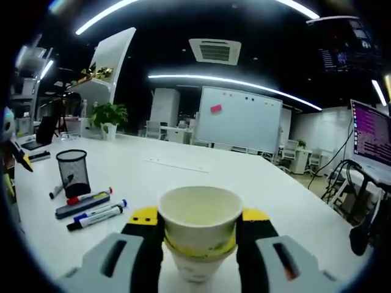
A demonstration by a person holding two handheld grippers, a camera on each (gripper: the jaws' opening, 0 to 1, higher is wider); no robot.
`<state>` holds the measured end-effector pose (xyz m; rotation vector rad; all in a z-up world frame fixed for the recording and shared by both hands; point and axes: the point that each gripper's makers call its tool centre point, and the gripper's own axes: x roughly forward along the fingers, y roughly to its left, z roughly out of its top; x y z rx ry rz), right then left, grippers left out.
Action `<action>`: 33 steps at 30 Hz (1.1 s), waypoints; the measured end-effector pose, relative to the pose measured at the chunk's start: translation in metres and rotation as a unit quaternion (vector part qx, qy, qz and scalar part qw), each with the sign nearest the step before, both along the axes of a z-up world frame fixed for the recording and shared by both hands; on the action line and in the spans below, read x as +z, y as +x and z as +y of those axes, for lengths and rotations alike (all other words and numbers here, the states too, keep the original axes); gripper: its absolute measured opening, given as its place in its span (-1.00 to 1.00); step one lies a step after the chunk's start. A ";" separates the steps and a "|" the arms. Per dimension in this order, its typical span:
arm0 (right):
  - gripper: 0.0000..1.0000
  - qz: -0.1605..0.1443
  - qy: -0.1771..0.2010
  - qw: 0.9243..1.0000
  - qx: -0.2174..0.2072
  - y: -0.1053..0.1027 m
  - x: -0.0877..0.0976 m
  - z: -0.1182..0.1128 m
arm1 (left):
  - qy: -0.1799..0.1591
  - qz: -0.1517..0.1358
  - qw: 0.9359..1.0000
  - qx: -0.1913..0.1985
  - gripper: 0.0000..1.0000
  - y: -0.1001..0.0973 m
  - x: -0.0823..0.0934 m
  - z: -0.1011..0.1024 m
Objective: Place the scattered laser pointers and whiteboard markers into the pen holder and stack the scattered paper cups together
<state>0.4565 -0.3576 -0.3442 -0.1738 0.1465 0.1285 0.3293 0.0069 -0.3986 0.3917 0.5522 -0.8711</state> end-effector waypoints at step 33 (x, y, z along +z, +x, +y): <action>0.13 -0.001 0.004 1.000 0.021 -0.003 -0.002 0.002 | -0.004 -0.011 1.000 0.004 0.33 0.006 0.002 -0.002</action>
